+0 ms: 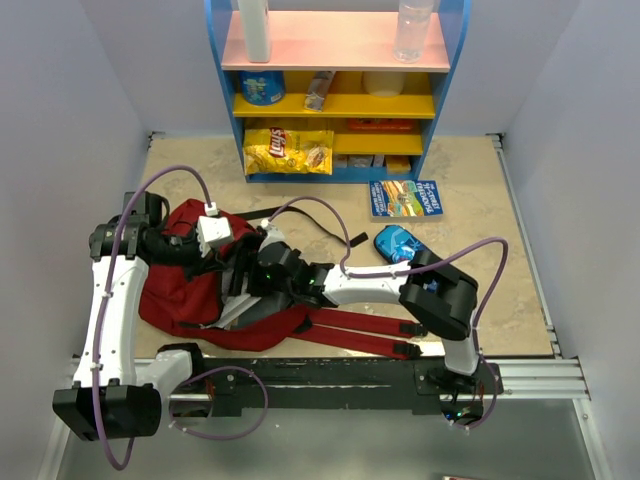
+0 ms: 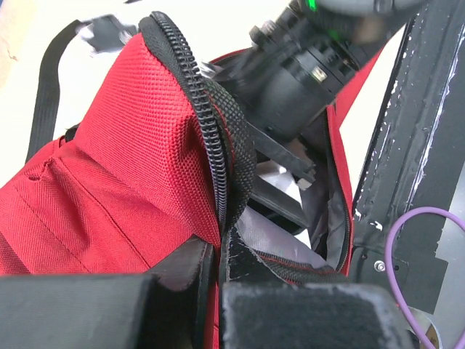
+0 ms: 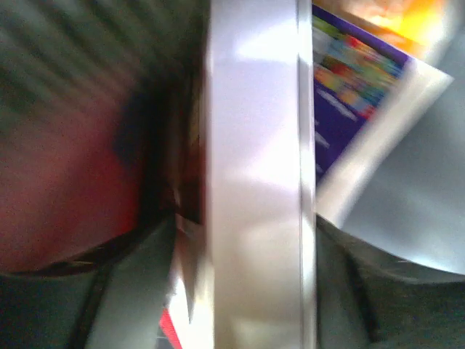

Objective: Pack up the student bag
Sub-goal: Place the book in the student bag, then pick up the book from the center of the board.

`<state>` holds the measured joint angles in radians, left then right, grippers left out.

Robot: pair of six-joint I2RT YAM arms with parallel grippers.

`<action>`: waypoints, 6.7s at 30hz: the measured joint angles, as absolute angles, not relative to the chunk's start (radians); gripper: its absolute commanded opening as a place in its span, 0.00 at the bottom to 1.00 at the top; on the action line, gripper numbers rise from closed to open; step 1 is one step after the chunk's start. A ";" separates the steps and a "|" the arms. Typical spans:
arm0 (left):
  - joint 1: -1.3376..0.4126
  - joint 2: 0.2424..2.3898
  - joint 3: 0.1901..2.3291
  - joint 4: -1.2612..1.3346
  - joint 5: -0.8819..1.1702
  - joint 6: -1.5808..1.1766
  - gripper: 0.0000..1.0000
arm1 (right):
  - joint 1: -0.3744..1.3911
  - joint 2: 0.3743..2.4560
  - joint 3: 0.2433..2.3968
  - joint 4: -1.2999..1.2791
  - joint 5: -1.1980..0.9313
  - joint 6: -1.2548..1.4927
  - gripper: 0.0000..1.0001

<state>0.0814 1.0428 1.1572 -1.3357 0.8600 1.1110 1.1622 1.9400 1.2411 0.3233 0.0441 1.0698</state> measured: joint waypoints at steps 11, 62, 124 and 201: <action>0.078 1.046 1.157 -1.332 0.860 1.111 0.00 | 1.171 1.769 1.127 0.171 0.205 0.884 0.63; 0.077 1.054 1.168 -1.328 0.849 1.110 0.00 | 1.159 1.859 1.206 0.109 0.176 0.744 0.11; 0.076 1.120 1.169 -1.306 0.852 1.111 0.00 | 0.059 1.789 0.974 0.101 0.102 1.045 0.87; 0.076 1.119 1.147 -1.236 0.860 1.066 0.00 | 0.141 1.366 0.880 0.245 -0.109 1.157 0.00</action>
<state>0.0761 1.1194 1.1469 -1.2358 0.8597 1.0660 0.1406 1.3659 0.8803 0.2451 -0.1089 1.1572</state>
